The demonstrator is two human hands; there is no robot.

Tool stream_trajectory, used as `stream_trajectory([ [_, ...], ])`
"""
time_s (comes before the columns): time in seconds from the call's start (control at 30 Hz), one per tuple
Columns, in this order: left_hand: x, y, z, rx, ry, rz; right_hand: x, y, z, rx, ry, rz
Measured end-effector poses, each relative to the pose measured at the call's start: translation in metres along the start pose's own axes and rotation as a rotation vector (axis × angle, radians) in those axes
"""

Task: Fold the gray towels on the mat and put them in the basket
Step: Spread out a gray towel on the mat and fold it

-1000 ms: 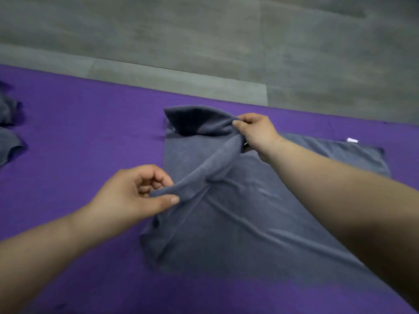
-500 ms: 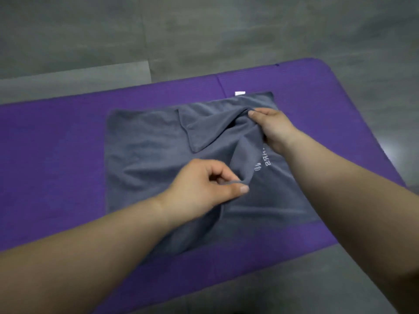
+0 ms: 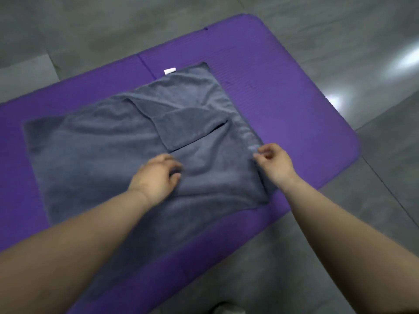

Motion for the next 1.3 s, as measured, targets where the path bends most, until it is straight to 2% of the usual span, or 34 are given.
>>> stream_trajectory([
  [0.1, -0.019, -0.006, 0.019, -0.072, 0.168, -0.015, 0.035, 0.031, 0.0, 0.073, -0.043, -0.048],
  [0.3, -0.071, 0.005, 0.012, -0.275, 0.02, 0.014, 0.053, 0.043, 0.0, 0.268, -0.201, -0.083],
  [0.4, -0.086, 0.007, 0.013, -0.321, 0.048, 0.018, 0.052, 0.041, -0.005, 0.373, -0.266, 0.022],
  [0.57, -0.102, 0.011, 0.047, -0.435, 0.155, -0.086, 0.043, 0.032, -0.002, 0.097, -0.119, -0.041],
  [0.67, -0.12, 0.017, 0.085, -0.361, 0.284, -0.026, 0.039, 0.032, -0.004, -0.066, -0.106, -0.107],
  [0.8, -0.153, 0.025, 0.12, -0.253, 0.373, 0.013, 0.032, 0.035, -0.005, -0.121, -0.075, -0.11],
  [0.9, -0.177, 0.043, 0.13, -0.225, 0.363, -0.048, 0.031, 0.037, -0.005, -0.142, -0.041, -0.099],
  [1.03, -0.202, 0.071, 0.135, -0.144, 0.43, -0.137, 0.021, 0.042, 0.005, -0.17, 0.056, -0.143],
  [1.13, -0.212, 0.082, 0.126, -0.05, 0.385, -0.131, 0.012, 0.049, 0.017, -0.126, 0.096, -0.151],
  [1.3, -0.202, 0.055, 0.072, -0.08, 0.121, -0.092, 0.0, 0.054, 0.025, 0.038, 0.096, -0.149],
])
Point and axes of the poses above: each hand's wrist, its own x-axis away from the middle knuckle, its own z-axis out of the back of the hand, y = z × x, the point moved 4 cm from there along -x, towards the middle knuckle, and after that the axes turned 9 degrees about y, right-handed, at the moved point
